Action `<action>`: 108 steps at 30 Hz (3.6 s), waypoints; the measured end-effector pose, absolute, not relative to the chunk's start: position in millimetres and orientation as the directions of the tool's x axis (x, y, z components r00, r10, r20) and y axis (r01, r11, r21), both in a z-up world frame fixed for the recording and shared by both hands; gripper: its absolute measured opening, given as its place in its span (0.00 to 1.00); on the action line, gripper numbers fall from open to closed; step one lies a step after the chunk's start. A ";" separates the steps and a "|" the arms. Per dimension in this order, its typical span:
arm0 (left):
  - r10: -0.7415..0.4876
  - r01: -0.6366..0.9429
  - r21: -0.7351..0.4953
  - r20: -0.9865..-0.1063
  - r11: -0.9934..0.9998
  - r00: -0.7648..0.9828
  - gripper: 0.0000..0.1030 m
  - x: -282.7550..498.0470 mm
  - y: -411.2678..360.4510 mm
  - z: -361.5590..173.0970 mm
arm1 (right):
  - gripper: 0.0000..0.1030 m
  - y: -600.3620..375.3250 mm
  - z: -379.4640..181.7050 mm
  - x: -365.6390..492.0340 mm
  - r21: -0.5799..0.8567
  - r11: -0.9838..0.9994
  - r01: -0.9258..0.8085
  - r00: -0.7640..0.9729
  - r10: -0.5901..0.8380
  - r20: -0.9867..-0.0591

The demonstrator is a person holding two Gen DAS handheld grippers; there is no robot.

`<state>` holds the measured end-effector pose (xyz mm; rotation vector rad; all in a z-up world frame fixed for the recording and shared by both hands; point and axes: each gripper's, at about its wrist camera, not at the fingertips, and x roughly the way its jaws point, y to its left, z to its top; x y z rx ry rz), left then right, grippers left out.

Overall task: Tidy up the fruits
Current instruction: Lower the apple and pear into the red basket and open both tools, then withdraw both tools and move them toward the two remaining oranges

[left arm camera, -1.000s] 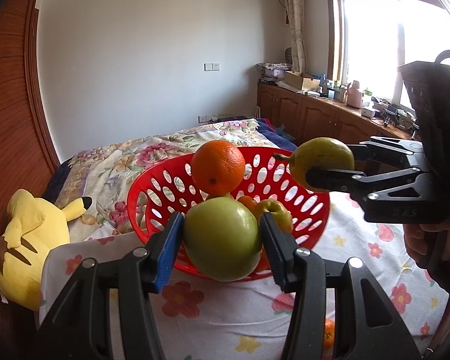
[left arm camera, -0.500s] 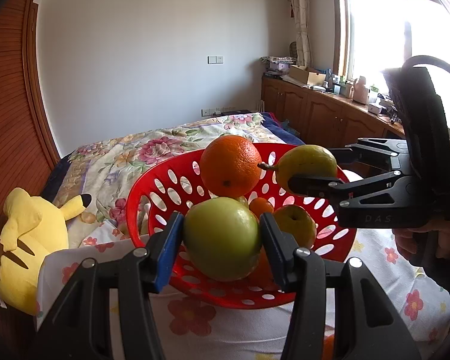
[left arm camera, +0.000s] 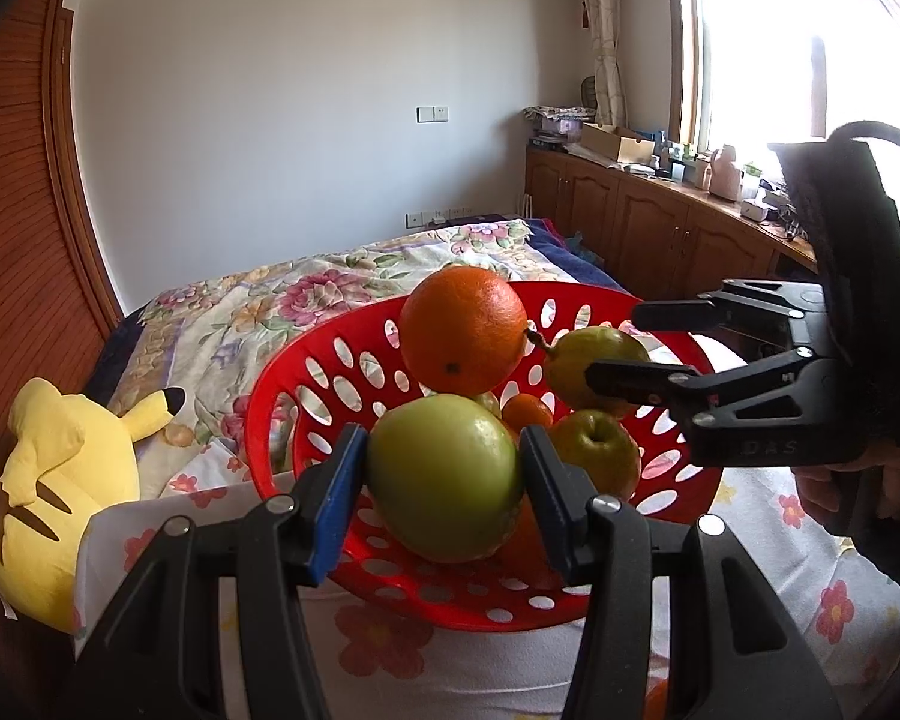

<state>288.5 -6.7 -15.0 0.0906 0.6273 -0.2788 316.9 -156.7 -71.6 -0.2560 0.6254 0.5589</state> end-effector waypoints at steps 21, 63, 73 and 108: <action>-0.174 0.230 0.027 -0.569 0.973 0.803 0.49 300.0 8.3 -3.1 | 0.66 -169.7 -64.5 267.7 -0.039 0.823 -0.567 0.688 0.447 -0.572; -0.245 0.284 -0.028 -0.589 0.958 0.770 0.57 145.6 -15.1 -39.2 | 0.66 -199.8 -99.1 132.0 0.059 0.859 -0.508 0.675 0.440 -0.592; -0.258 0.293 -0.049 -0.627 0.955 0.735 0.57 139.8 -26.1 -65.9 | 0.56 -197.7 -124.6 127.5 0.078 0.859 -0.506 0.631 0.430 -0.646; -0.313 0.401 -0.034 -0.688 0.915 0.655 0.61 146.7 -64.9 -78.8 | 0.32 -202.7 -148.3 128.9 0.102 0.860 -0.500 0.556 0.409 -0.724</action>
